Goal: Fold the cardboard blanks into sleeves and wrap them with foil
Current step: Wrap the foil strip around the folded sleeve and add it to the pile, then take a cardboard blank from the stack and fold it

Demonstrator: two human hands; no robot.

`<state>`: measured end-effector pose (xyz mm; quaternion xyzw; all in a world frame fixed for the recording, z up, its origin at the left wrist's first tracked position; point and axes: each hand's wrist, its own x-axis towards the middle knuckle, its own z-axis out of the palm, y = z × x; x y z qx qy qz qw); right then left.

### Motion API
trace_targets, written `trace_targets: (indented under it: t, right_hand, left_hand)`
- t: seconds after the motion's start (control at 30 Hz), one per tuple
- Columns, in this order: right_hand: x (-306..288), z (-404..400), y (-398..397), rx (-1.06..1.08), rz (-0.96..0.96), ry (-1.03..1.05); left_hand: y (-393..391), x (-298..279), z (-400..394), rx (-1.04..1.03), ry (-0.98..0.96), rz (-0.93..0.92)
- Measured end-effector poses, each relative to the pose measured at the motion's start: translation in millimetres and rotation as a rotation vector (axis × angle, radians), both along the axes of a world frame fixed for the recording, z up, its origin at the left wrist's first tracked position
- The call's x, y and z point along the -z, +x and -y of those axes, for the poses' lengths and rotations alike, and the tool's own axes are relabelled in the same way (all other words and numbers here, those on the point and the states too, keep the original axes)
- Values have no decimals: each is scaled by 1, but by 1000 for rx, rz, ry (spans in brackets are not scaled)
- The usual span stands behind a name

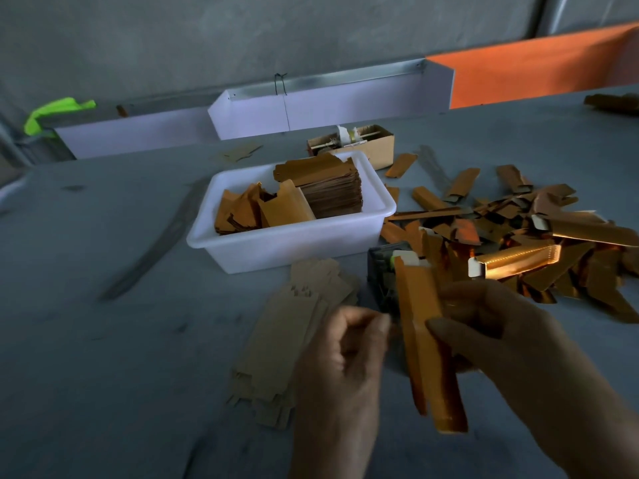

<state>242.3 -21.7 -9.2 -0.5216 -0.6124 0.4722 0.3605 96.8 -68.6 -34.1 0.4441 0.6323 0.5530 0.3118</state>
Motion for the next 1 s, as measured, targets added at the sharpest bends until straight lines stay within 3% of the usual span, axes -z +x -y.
trace_targets:
  t: [0.1,0.2,0.3,0.4,0.67,0.83,1.0]
  right_hand:
    - [2,-9,4,106,-70,14]
    - [3,-24,14,237,-83,60]
    - [7,-43,27,390,-53,111]
    - [14,-54,35,469,56,112]
    - [25,-36,25,467,145,128]
    - [28,-34,30,424,124,146]
    - [30,-34,29,404,87,126]
  left_hand:
    - [-31,15,-4,-201,-42,-332]
    - [-66,34,-12,-333,-283,-775]
    - [-80,44,-16,-355,-508,-807]
    - [-77,50,-19,-298,-511,-861]
    - [-71,51,-17,-380,-418,-823]
    - [-89,45,-22,-498,-210,-318]
    - [-90,48,-20,-567,-122,-241]
